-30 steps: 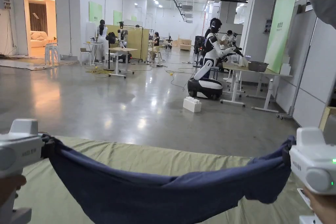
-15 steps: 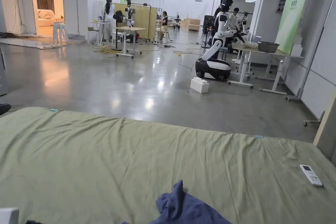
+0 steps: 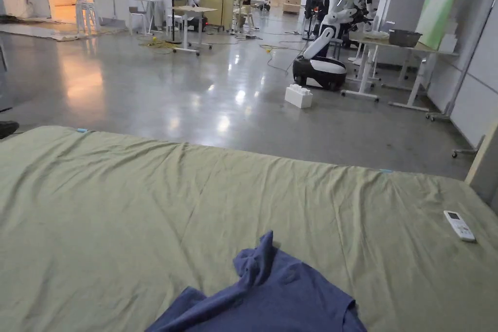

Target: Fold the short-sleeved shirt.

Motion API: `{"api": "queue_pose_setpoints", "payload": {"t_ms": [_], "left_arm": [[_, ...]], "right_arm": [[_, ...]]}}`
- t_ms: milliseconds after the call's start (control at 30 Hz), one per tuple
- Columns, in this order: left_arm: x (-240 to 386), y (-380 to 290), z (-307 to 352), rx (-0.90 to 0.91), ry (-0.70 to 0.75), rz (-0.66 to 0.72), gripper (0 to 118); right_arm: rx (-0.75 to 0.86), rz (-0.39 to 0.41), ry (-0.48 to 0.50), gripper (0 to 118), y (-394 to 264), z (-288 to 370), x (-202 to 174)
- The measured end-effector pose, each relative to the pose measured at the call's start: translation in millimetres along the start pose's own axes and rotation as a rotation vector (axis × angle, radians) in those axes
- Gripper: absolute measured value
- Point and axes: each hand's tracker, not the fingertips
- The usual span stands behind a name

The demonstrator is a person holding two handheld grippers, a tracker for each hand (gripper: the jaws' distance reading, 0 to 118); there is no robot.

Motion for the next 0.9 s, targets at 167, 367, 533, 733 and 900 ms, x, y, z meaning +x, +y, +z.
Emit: {"api": "queue_pose_setpoints", "payload": {"t_ms": [167,367,533,733,900], "left_arm": [[14,9,26,0.101,0.084,-0.079,66],[42,32,60,0.304,0.043,-0.116,75],[86,45,89,0.491,-0.029,-0.144,75],[133,41,113,0.666,-0.107,-0.127,48],[169,37,125,0.748,-0.083,-0.154,12]], "right_arm": [[0.078,-0.007,-0.021,73,12,21,-6],[0.271,-0.059,0.048,86,45,41,-30],[0.433,-0.107,0.084,88,77,59,-62],[0.596,-0.121,0.076,35,103,80,-92],[0.613,-0.177,0.098,15,111,83,-100]]}}
